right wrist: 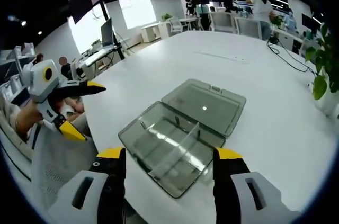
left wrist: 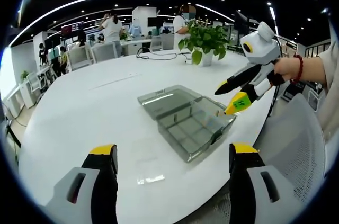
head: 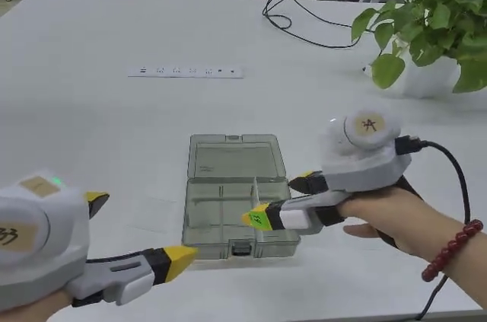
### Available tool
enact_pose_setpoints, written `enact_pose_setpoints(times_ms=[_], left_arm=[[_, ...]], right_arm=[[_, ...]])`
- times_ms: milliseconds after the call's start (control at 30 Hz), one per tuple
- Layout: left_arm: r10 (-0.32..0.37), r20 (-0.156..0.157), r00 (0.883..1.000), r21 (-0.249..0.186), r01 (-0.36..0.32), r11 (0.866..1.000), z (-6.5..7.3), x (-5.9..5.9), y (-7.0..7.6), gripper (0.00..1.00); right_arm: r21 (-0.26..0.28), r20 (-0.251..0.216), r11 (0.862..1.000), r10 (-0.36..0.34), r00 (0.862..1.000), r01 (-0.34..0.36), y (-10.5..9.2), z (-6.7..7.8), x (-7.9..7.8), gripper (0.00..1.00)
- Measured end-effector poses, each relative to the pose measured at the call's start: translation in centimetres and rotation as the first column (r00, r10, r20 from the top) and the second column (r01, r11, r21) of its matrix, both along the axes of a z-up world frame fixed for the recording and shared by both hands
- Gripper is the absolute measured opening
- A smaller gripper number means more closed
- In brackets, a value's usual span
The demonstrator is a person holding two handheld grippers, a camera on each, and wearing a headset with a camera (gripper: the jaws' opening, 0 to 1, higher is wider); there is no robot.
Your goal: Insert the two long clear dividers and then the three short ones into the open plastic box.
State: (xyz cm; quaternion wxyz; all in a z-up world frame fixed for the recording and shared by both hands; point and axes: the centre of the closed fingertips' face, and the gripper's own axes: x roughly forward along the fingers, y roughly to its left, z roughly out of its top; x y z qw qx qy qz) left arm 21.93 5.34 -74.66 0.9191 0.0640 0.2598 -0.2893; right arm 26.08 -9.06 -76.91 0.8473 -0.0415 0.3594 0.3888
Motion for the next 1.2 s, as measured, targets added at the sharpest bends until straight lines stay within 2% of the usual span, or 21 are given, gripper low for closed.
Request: enact_pose_setpoints(times_ms=[200, 533, 667, 767, 933, 1067, 1200], left_arm=[[0.010, -0.010, 1.000, 0.005, -0.010, 1.000, -0.1, -0.3, 0.4, 0.88], [0.038, -0.032, 0.999, 0.018, -0.038, 0.999, -0.3, -0.4, 1.0, 0.85], [0.051, -0.065, 0.997, 0.041, -0.048, 0.998, -0.8, -0.2, 1.4, 0.82], [0.056, -0.073, 0.996, 0.051, -0.053, 0.997, -1.1, 0.1, 1.6, 0.80], [0.070, -0.096, 0.993, 0.108, -0.060, 0.992, -1.8, 0.6, 2.2, 0.76], [0.100, -0.143, 0.985, 0.133, -0.081, 0.988, -2.8, 0.9, 2.8, 0.72], [0.128, -0.167, 0.978, 0.141, -0.105, 0.984, -3.5, 1.4, 3.3, 0.70]], right_arm=[[0.031, 0.024, 0.999, 0.009, 1.000, -0.009, -0.6, 0.3, -0.7, 0.70], [0.038, 0.058, 0.999, 0.023, 0.998, -0.025, -1.7, 0.7, -1.6, 0.72], [0.060, 0.067, 0.998, 0.015, 0.998, -0.019, -1.8, 1.1, -1.6, 0.73], [0.057, 0.065, 0.998, 0.010, 0.998, -0.014, -1.9, 1.1, -1.7, 0.73], [0.055, 0.067, 0.998, 0.008, 0.998, -0.012, -2.1, 1.0, -2.2, 0.73], [0.048, 0.081, 0.999, 0.011, 0.997, -0.015, -2.3, 1.1, -2.5, 0.73], [0.065, 0.083, 0.998, -0.004, 0.997, -0.001, -2.6, 1.4, -2.6, 0.73]])
